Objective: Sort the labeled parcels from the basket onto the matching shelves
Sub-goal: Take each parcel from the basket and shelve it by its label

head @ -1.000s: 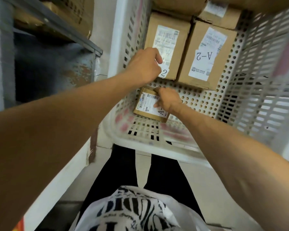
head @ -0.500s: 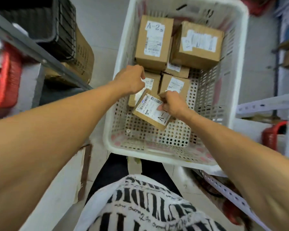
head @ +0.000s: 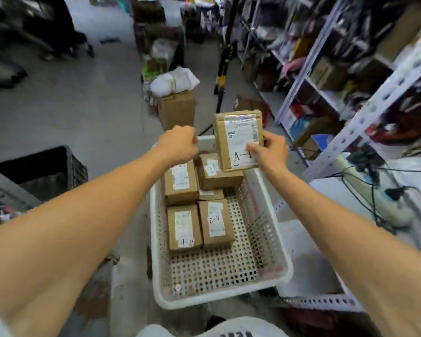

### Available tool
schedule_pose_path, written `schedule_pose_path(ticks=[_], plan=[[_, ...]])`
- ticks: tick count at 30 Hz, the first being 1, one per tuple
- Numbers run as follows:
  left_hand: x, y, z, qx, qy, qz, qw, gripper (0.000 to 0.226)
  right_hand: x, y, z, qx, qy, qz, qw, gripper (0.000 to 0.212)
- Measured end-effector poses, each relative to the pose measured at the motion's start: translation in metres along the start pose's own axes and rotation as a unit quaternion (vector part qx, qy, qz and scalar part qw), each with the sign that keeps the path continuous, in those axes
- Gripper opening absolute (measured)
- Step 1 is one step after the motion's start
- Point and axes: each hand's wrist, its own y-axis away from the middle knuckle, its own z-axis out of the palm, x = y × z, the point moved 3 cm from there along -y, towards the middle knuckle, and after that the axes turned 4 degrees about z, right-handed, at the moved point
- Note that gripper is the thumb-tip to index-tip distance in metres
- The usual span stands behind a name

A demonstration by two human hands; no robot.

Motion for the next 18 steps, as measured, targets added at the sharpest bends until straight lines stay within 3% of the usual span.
schedule_pose_path(ticks=[3,10,18], plan=[[0.023,0.015,-0.015,-0.001,-0.005,0.042,0.999,0.028,-0.017,0.025,-0.027,0.064,-0.033,0.0,0.997,0.032],[0.06,0.074,-0.018,-0.035,-0.053,0.111,0.992,0.024,-0.029,0.104,-0.072,0.139,-0.051,0.011,0.989,0.023],[0.099,0.143,-0.029,-0.001,-0.068,0.127,0.99,0.029,-0.041,0.187,-0.117,0.166,-0.067,-0.019,0.984,0.024]])
